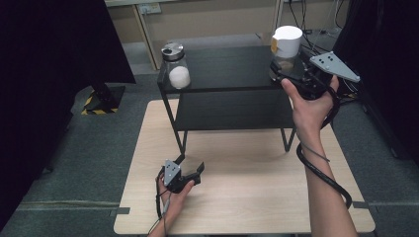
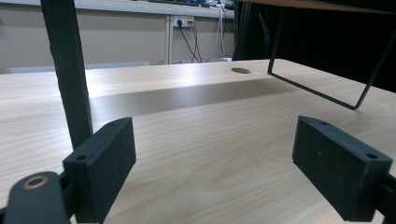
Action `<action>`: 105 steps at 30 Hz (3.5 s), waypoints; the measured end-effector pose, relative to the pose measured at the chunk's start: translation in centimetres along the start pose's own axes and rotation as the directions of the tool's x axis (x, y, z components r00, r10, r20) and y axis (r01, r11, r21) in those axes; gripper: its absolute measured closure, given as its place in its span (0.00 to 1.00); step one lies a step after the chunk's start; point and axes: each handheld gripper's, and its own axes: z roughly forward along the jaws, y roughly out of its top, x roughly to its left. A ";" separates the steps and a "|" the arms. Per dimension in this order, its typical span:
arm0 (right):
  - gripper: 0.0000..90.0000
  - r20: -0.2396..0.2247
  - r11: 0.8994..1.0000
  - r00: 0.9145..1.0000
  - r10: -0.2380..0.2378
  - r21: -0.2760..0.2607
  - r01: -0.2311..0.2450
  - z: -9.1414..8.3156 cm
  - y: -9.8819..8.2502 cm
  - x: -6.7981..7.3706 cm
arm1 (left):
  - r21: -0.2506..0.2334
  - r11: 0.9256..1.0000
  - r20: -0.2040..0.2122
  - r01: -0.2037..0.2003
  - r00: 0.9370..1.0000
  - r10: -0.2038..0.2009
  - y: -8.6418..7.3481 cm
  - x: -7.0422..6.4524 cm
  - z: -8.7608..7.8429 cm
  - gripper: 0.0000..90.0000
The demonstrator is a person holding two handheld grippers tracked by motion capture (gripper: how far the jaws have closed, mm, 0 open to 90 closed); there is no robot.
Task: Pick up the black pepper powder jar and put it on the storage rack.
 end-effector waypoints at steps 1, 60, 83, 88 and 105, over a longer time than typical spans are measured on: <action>0.12 0.000 1.000 1.000 0.001 0.000 -0.001 -0.1 -0.1 0.0 | 0.000 1.000 0.000 -0.001 1.000 0.001 0.0 0.0 0.0 0.14; 0.12 -0.133 0.995 0.989 0.058 0.082 -0.047 -7.2 -5.8 -0.6 | -0.004 1.000 0.001 -0.002 1.000 0.002 -0.1 -0.1 0.1 0.14; 0.11 -0.152 0.987 0.984 0.089 0.144 -0.067 -9.5 -9.0 -0.8 | -0.005 1.000 0.000 -0.001 1.000 0.001 -0.1 -0.1 0.0 0.14; 0.12 -0.147 0.983 0.985 0.095 0.173 -0.069 -10.0 -10.0 -0.9 | -0.006 1.000 0.000 -0.001 1.000 0.001 -0.1 -0.1 0.0 0.14; 0.11 -0.163 0.930 0.978 0.133 0.363 -0.066 -12.7 -18.9 -0.4 | -0.006 1.000 -0.001 -0.002 1.000 0.002 -0.1 -0.1 0.0 0.14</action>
